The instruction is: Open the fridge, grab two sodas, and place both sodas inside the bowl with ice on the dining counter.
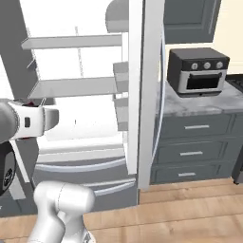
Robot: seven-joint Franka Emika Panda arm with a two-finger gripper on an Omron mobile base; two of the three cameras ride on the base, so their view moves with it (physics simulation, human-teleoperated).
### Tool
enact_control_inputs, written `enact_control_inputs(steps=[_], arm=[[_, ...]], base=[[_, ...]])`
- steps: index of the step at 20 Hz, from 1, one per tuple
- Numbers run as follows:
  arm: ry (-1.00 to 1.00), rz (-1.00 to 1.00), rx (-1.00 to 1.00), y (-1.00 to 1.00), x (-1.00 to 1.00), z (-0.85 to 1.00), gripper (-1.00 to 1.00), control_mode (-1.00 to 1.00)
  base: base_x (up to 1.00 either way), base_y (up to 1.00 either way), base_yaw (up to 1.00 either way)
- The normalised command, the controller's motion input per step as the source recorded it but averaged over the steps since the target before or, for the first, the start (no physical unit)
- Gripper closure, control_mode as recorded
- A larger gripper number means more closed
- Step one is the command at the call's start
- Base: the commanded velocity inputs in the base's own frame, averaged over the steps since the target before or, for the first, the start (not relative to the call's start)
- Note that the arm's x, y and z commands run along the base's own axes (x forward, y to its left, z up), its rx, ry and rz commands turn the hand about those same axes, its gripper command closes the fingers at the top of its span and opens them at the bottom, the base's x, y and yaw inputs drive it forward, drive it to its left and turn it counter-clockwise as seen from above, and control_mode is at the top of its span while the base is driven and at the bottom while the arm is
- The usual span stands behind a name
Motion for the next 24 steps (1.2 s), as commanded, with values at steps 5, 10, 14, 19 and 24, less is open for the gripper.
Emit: enact_control_inputs(steps=[5, 10, 14, 19, 24], arm=[[0.0, 0.0, 0.0, 0.0, 0.0, 0.0, 1.0, 1.0], [0.0, 0.0, 0.0, 0.0, 0.0, 0.0, 1.0, 1.0], [0.0, 0.0, 0.0, 0.0, 0.0, 0.0, 1.0, 1.0], [0.0, 0.0, 0.0, 0.0, 0.0, 0.0, 1.0, 1.0], [0.0, 0.0, 0.0, 0.0, 0.0, 0.0, 1.0, 1.0]], base=[[-0.49, 0.61, -0.45], [-0.64, 0.32, -0.54], [-0.69, 0.26, -0.57], [-0.76, 0.34, -0.54], [-0.91, 0.22, -0.49]])
